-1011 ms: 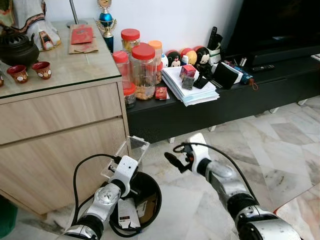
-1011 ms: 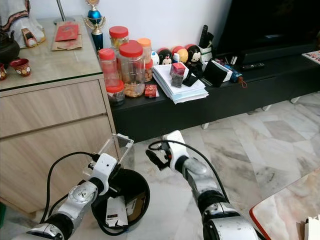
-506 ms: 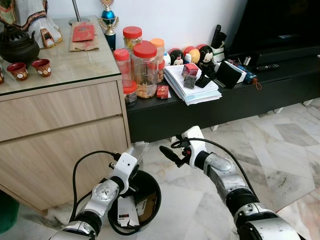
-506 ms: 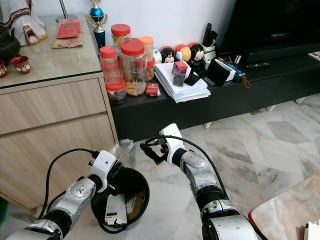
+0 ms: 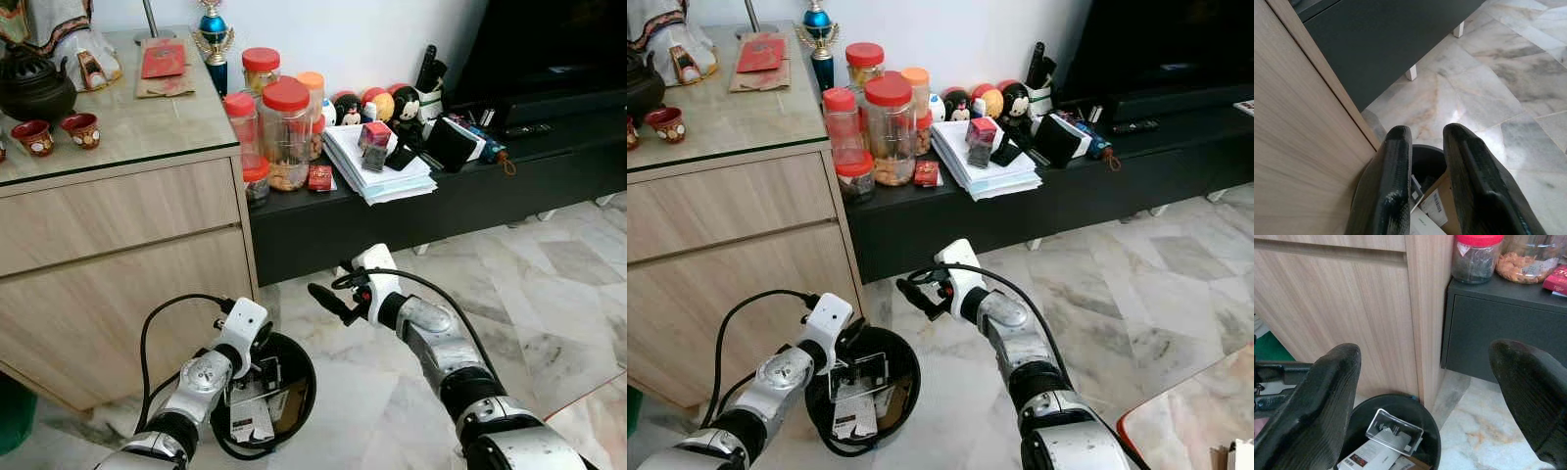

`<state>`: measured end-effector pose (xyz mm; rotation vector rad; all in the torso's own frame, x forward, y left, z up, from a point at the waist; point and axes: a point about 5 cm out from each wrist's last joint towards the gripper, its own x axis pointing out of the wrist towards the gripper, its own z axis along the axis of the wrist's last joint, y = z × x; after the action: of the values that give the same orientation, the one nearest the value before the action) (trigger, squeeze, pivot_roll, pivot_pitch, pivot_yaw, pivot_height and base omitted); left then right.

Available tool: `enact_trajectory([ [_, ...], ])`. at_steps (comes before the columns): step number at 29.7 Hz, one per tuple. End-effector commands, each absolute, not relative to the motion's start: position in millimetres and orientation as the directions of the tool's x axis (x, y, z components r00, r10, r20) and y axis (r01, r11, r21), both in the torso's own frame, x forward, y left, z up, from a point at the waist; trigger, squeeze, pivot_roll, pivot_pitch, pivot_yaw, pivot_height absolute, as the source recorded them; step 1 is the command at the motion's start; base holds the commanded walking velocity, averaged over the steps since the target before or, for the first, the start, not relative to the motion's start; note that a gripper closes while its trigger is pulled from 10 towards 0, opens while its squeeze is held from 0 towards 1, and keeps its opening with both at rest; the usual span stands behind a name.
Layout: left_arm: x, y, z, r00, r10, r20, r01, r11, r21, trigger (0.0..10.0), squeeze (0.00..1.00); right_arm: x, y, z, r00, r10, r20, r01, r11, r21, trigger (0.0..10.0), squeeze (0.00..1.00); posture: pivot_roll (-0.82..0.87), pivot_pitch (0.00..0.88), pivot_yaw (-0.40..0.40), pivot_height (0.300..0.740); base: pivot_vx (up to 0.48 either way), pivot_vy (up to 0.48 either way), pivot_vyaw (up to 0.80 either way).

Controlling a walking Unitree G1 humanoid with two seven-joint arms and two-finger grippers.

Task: Picking trash to rubbish bin

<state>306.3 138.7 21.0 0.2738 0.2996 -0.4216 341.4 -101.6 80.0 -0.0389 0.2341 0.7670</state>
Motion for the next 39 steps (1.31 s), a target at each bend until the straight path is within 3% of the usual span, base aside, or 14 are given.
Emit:
enact_trajectory([
  [1, 307, 145, 20, 0.875, -0.316, -0.366, 0.416, 0.878, 0.237, 10.0, 0.00, 344, -102, 86, 0.713, 0.673, -0.198, -0.680, 0.732, 0.042, 10.0, 0.00, 0.04, 0.080, -0.073, 0.740, 0.000, 0.000, 0.00],
  [5, 308, 150, 19, 0.885, -0.287, -0.367, 0.393, 0.882, 0.260, 10.0, 0.00, 345, -103, 86, 0.724, 0.661, -0.199, -0.668, 0.743, 0.038, 10.0, 0.00, 0.03, 0.079, -0.068, 0.740, 0.000, 0.000, 0.00],
  [10, 286, 189, 4, 0.932, -0.065, -0.355, 0.179, 0.937, 0.299, 10.0, 0.00, 338, -133, 60, 0.805, 0.508, -0.307, -0.532, 0.847, 0.004, 10.0, 0.00, 0.03, 0.081, -0.065, 0.740, 0.000, 0.000, 0.00],
  [19, 239, 238, -19, 0.894, 0.238, -0.380, -0.124, 0.946, 0.300, 10.0, 0.00, 308, -173, 15, 0.821, 0.312, -0.478, -0.334, 0.942, 0.040, 10.0, 0.00, 0.05, 0.091, -0.066, 0.740, 0.000, 0.000, 0.00],
  [26, 206, 249, -33, 0.859, 0.307, -0.410, -0.175, 0.928, 0.329, 10.0, 0.00, 290, -193, -3, 0.817, 0.214, -0.535, -0.219, 0.974, 0.055, 10.0, 0.00, 0.06, 0.097, -0.066, 0.740, 0.000, 0.000, 0.00],
  [31, 174, 253, -54, 0.786, 0.349, -0.509, -0.187, 0.921, 0.342, 10.0, 0.00, 263, -211, -25, 0.770, 0.123, -0.625, -0.135, 0.990, 0.029, 10.0, 0.00, 0.06, 0.100, -0.065, 0.740, 0.000, 0.000, 0.00],
  [39, 146, 249, -72, 0.697, 0.386, -0.604, -0.231, 0.919, 0.320, 10.0, 0.00, 224, -223, -52, 0.697, 0.054, -0.715, -0.042, 0.999, 0.035, 10.0, 0.00, 0.06, 0.098, -0.066, 0.740, 0.000, 0.000, 0.00],
])
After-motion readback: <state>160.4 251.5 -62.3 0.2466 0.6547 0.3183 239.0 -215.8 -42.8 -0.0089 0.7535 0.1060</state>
